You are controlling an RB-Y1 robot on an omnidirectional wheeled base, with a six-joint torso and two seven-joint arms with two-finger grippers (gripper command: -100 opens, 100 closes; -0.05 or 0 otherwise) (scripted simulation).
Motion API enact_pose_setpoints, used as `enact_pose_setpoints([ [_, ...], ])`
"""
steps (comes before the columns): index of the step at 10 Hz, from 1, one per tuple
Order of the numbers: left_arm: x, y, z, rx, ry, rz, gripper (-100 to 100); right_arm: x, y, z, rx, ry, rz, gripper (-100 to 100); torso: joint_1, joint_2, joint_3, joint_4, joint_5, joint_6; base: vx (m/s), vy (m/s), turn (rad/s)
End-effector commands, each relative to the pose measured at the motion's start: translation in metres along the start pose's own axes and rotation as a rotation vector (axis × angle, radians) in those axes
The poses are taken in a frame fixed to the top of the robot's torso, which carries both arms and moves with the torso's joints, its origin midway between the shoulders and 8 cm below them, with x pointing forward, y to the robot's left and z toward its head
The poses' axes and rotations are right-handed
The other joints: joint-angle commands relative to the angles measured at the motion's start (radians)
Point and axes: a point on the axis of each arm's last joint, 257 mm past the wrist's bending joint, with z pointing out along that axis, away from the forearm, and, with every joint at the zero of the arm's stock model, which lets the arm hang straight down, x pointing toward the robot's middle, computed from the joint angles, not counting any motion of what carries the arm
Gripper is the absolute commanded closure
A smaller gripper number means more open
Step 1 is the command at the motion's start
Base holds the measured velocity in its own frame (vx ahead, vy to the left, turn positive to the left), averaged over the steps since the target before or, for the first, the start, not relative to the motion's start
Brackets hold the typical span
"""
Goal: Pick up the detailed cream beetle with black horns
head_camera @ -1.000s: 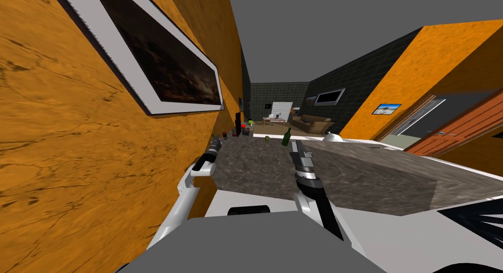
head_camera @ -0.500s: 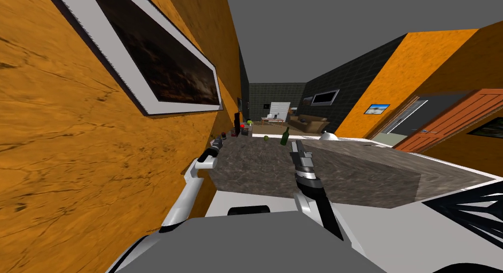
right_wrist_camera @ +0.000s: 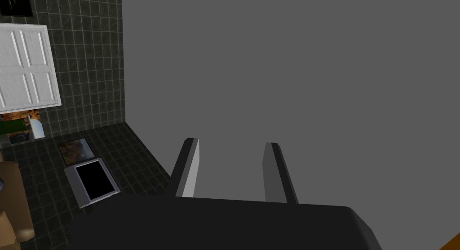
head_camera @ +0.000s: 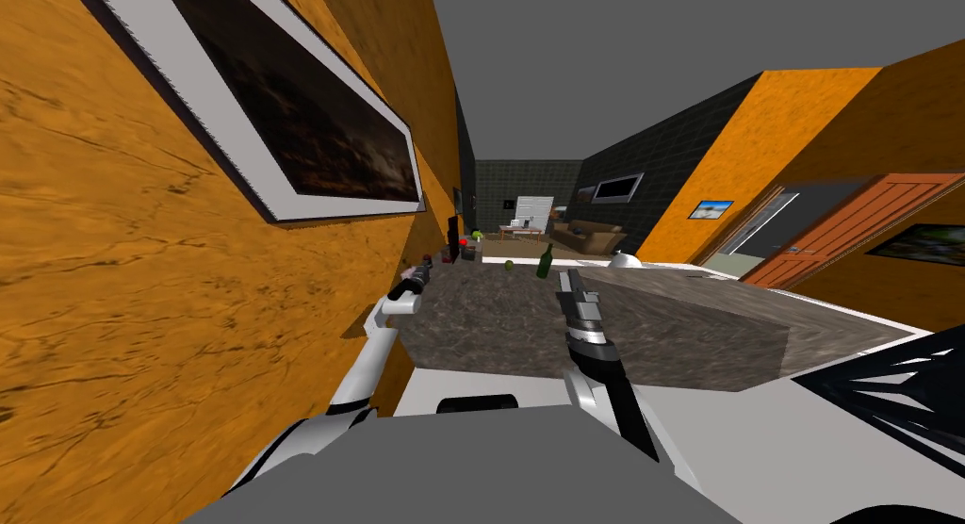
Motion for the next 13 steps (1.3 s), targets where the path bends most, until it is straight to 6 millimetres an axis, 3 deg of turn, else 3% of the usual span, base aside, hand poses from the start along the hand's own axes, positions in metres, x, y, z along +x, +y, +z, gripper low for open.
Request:
enact_pose_setpoints([
  [1,0.004,0.007,0.011,-0.052,0.0,-0.011,-100,0.0,0.0,0.0,0.0,0.0,0.0,0,0.0,0.0,0.0,0.0,0.0,0.0,0.015,0.015,-0.072],
  [6,0.014,0.034,0.033,-0.192,0.009,-0.029,-100,0.0,0.0,0.0,0.0,0.0,0.0,0,0.0,-0.001,0.0,0.0,0.0,0.0,0.019,0.01,-0.028],
  [7,0.016,0.046,0.035,-0.232,0.01,-0.03,-100,0.0,0.0,0.0,0.0,0.0,0.0,0,0.0,-0.002,-0.001,0.0,0.0,0.0,0.029,0.012,-0.025],
  [10,0.029,0.054,0.048,-0.322,0.026,-0.042,-100,0.0,0.0,0.0,0.0,0.0,0.0,0,0.0,-0.002,-0.001,0.0,0.0,0.0,0.038,0.008,-0.039],
  [11,0.031,0.069,0.047,-0.366,0.027,-0.043,-100,0.0,0.0,0.0,0.0,0.0,0.0,0,-0.001,-0.002,-0.001,-0.001,0.0,0.0,0.044,0.009,-0.019],
  [12,0.038,0.066,0.053,-0.391,0.037,-0.047,-100,0.0,0.0,0.0,0.0,0.0,0.0,0,0.0,-0.002,-0.001,-0.001,0.0,0.0,0.049,0.012,-0.026],
  [13,0.039,0.084,0.05,-0.44,0.037,-0.047,-100,0.0,0.0,0.0,0.0,0.0,0.0,0,0.0,-0.003,-0.002,-0.001,0.0,0.0,0.045,0.011,-0.025],
])
